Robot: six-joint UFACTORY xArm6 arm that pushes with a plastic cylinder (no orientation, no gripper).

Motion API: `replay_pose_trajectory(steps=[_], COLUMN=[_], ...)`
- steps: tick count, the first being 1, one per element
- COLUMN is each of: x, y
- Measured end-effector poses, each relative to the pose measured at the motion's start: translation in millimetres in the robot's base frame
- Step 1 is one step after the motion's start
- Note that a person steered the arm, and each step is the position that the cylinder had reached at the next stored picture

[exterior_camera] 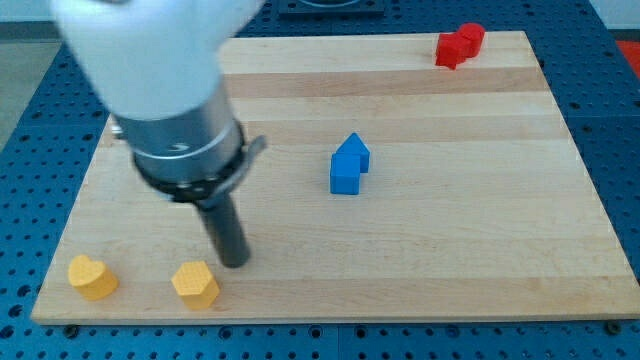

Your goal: Move the yellow hexagon right to the yellow heart

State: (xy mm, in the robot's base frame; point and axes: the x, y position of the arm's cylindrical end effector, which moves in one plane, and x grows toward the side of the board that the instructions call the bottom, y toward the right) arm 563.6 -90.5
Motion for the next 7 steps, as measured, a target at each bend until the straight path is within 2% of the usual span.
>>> replay_pose_trajectory(steps=[1,2,6,7], x=[3,31,42,42], y=[45,46,-58,-63])
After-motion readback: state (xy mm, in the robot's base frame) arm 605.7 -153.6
